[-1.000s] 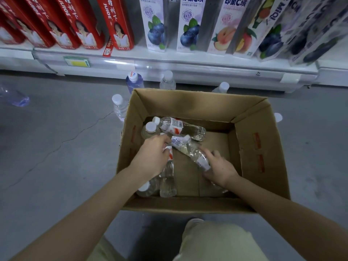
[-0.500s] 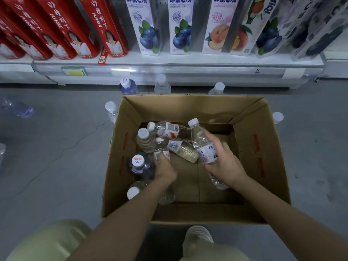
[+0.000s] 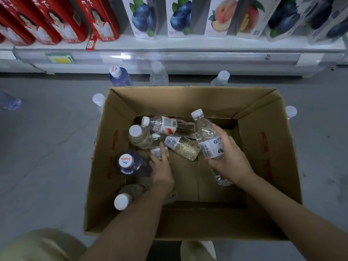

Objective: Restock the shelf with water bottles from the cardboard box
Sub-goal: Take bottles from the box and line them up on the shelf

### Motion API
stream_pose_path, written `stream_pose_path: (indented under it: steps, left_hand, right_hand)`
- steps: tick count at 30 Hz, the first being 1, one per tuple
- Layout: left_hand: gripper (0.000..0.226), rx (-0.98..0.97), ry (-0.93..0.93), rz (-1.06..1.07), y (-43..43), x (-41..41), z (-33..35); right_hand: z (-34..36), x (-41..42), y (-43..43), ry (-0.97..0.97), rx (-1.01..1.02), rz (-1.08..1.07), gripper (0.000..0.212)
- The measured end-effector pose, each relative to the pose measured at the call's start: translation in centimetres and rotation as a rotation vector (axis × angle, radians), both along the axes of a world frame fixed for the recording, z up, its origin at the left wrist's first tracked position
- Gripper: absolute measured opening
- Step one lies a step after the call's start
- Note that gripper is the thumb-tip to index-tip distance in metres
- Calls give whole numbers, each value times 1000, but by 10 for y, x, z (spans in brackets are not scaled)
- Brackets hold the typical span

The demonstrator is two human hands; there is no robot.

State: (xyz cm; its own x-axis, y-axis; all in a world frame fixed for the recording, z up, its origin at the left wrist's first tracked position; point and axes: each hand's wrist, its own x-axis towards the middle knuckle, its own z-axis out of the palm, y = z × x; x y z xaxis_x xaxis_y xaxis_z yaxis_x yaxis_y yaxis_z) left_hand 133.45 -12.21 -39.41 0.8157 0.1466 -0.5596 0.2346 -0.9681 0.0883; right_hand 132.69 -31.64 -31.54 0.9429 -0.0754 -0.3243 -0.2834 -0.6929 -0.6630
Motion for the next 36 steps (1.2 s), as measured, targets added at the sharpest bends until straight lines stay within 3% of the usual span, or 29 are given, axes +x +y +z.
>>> stream_pose_path:
  steps: [3,8,16,20,22,28,36]
  left_hand:
    - [134,-151,31,42,2,5,-2]
    - [122,-367,31,158,8,9,5]
    - [111,-496,141,237,13,11,45]
    - [100,-606,107,314,13,8,77]
    - [98,-648,80,306,9,5,99]
    - [103,-635,-109,14,12,2,197]
    - [105,-715,-221,-35,39,-4,382]
  right_hand:
    - [-2,0,-2,-1,2,-7,105]
    - [6,-4,-1,17,-17,2,104]
    - [52,-15,6,-17,-18,-70,102]
    - [89,-17,7,-88,-38,-83,96]
    - [109,-16,9,-117,-46,-121,95]
    - [181,-34,20,-138,41,-285,92]
    - [318,-51,39,-95,184,-397,94]
